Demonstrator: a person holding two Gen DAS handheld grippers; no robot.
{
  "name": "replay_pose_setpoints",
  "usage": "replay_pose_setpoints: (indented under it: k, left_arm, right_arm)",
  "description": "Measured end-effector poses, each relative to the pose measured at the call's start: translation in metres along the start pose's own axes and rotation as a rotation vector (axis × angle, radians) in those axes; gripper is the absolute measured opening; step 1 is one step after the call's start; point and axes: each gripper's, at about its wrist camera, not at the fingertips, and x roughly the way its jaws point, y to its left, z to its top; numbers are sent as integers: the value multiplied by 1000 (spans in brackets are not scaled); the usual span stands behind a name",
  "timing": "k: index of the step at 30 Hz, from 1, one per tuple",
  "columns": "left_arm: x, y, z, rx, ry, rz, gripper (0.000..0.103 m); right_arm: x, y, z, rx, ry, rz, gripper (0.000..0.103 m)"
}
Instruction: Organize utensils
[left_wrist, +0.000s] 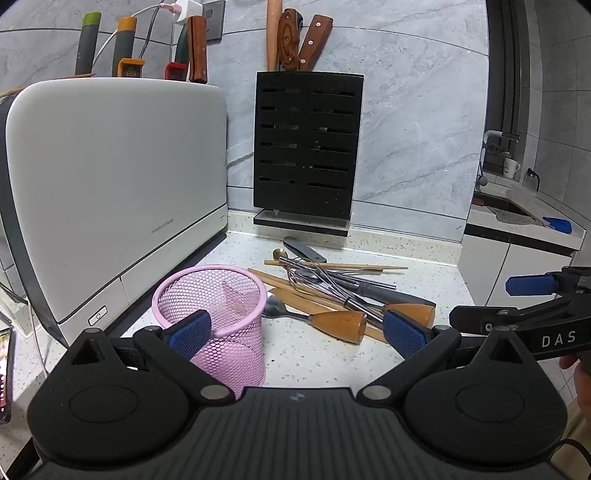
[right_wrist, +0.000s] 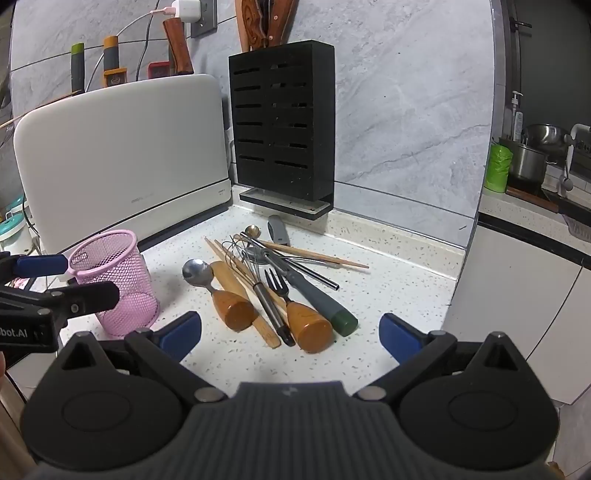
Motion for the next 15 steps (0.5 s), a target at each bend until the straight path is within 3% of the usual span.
replay_pose_setpoints:
  k: [15]
  left_arm:
    - [0,2,-2,0,2,-3,103]
  right_arm:
    - [1,1,0,-2,1,-2,100]
